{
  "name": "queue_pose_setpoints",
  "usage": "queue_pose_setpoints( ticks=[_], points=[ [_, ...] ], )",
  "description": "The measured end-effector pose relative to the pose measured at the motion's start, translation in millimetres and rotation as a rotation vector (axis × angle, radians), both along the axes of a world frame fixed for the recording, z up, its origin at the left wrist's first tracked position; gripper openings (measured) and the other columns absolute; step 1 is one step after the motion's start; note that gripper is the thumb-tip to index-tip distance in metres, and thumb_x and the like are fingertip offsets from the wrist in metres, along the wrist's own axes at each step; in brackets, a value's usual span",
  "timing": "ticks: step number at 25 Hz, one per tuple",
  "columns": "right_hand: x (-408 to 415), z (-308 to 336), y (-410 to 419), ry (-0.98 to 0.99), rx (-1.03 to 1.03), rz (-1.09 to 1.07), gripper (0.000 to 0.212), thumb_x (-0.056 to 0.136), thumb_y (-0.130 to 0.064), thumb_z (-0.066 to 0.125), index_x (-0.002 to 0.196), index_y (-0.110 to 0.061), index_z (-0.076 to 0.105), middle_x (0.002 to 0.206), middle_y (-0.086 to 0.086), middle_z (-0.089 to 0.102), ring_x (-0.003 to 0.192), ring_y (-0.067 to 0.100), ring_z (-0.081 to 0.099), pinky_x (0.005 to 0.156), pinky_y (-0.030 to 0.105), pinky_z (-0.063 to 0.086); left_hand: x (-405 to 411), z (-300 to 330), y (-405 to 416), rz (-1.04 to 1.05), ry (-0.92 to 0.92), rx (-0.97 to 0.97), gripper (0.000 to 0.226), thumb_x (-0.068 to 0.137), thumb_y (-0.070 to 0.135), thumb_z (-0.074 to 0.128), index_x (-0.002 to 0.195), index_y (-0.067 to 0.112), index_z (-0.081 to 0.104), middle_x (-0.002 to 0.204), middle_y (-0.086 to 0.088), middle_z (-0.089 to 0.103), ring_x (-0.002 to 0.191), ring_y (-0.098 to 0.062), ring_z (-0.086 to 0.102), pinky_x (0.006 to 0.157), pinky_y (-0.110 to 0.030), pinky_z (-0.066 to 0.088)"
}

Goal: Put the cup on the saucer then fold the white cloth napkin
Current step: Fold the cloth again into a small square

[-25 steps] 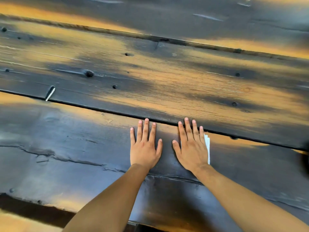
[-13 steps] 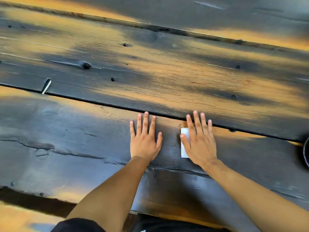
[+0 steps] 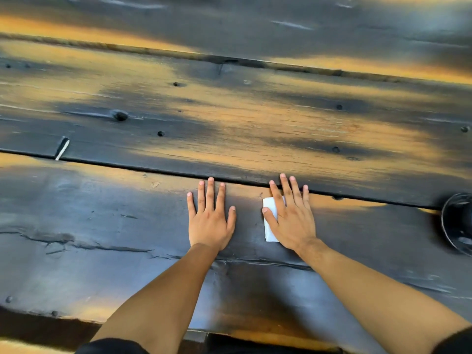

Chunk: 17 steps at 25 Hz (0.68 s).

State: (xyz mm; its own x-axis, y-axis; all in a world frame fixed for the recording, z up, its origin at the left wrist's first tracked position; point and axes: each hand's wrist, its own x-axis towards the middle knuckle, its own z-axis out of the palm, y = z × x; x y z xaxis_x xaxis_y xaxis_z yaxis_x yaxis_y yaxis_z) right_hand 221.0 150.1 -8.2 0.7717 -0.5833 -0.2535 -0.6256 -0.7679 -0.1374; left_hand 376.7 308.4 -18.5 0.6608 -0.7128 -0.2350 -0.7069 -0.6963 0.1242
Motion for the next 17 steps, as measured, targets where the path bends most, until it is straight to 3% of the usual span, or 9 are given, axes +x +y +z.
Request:
queue_pose_setpoints(
  ticks=[2,4,5,7,9,11,13,15,17],
  points=[
    [-3.3,11.7,-3.0,-0.103,0.048,-0.087,0.069,0.099,-0.051,0.031,0.159,-0.019,0.021,0.169,0.010,0.009,0.157,0.028,0.006,0.126,0.051,0.002,0.0,-1.6,-2.4,0.002,0.021,0.009,0.068,0.102,0.053,0.022,0.161,0.021,0.009,0.170,-0.008,0.000,0.157,-0.026,-0.006,0.125,-0.056,0.000],
    [-11.7,26.2,-0.9,-0.278,0.078,-0.318,0.059,0.099,-0.040,0.043,0.152,-0.013,0.036,0.161,0.014,0.028,0.150,0.032,0.024,0.125,0.046,0.015,2.0,1.9,-3.0,0.009,0.036,0.014,0.067,0.103,0.050,0.028,0.160,0.018,0.016,0.169,-0.011,0.008,0.157,-0.030,0.001,0.125,-0.055,-0.002],
    [-16.6,32.1,0.6,-0.348,0.098,-0.474,0.053,0.098,-0.034,0.048,0.145,-0.010,0.043,0.151,0.016,0.038,0.141,0.033,0.034,0.120,0.045,0.026,1.4,6.3,-4.9,0.038,0.048,-0.035,0.065,0.101,0.045,0.035,0.157,0.013,0.028,0.165,-0.017,0.021,0.154,-0.036,0.015,0.124,-0.054,0.006],
    [-27.8,43.9,1.6,-0.405,0.211,-0.769,0.041,0.095,-0.027,0.053,0.131,-0.008,0.052,0.133,0.015,0.049,0.125,0.034,0.044,0.107,0.043,0.038,-10.2,23.6,-12.7,0.106,0.047,-0.189,0.053,0.095,0.036,0.041,0.136,0.005,0.054,0.136,-0.022,0.052,0.125,-0.043,0.050,0.108,-0.052,0.038],
    [-34.0,48.1,5.3,-0.345,0.372,-0.966,0.038,0.093,-0.028,0.053,0.125,-0.009,0.055,0.124,0.014,0.053,0.117,0.036,0.051,0.100,0.042,0.044,-31.4,44.1,-26.1,0.250,0.213,-0.293,0.043,0.096,0.031,0.040,0.121,0.005,0.063,0.116,-0.016,0.059,0.102,-0.038,0.060,0.088,-0.044,0.048],
    [-37.2,48.7,13.2,-0.249,0.452,-0.990,0.045,0.091,-0.033,0.053,0.129,-0.010,0.055,0.124,0.016,0.056,0.114,0.038,0.056,0.097,0.042,0.048,-55.0,59.8,-42.1,0.416,0.520,-0.283,0.033,0.097,0.025,0.049,0.121,0.007,0.063,0.118,-0.012,0.063,0.106,-0.034,0.062,0.089,-0.038,0.048],
    [-33.1,49.2,20.1,-0.203,0.498,-0.986,0.050,0.089,-0.037,0.055,0.131,-0.010,0.055,0.126,0.015,0.058,0.113,0.037,0.059,0.093,0.041,0.050,-70.4,63.7,-53.4,0.536,0.706,-0.231,0.028,0.093,0.025,0.055,0.114,0.010,0.065,0.111,-0.009,0.070,0.107,-0.032,0.065,0.090,-0.035,0.050],
    [-30.8,48.4,25.5,-0.203,0.552,-1.022,0.049,0.086,-0.038,0.057,0.126,-0.010,0.060,0.124,0.014,0.061,0.108,0.035,0.061,0.089,0.040,0.052,-78.9,61.4,-60.4,0.635,0.812,-0.228,0.015,0.088,0.027,0.056,0.093,0.014,0.062,0.093,-0.007,0.073,0.094,-0.033,0.069,0.086,-0.039,0.056],
    [-33.1,47.3,31.1,-0.193,0.621,-1.072,0.049,0.082,-0.040,0.059,0.120,-0.011,0.063,0.119,0.013,0.064,0.103,0.034,0.063,0.084,0.039,0.054,-83.9,57.4,-61.4,0.713,0.887,-0.220,0.015,0.086,0.028,0.058,0.082,0.014,0.055,0.078,-0.002,0.066,0.078,-0.029,0.067,0.083,-0.043,0.059]
  ],
)
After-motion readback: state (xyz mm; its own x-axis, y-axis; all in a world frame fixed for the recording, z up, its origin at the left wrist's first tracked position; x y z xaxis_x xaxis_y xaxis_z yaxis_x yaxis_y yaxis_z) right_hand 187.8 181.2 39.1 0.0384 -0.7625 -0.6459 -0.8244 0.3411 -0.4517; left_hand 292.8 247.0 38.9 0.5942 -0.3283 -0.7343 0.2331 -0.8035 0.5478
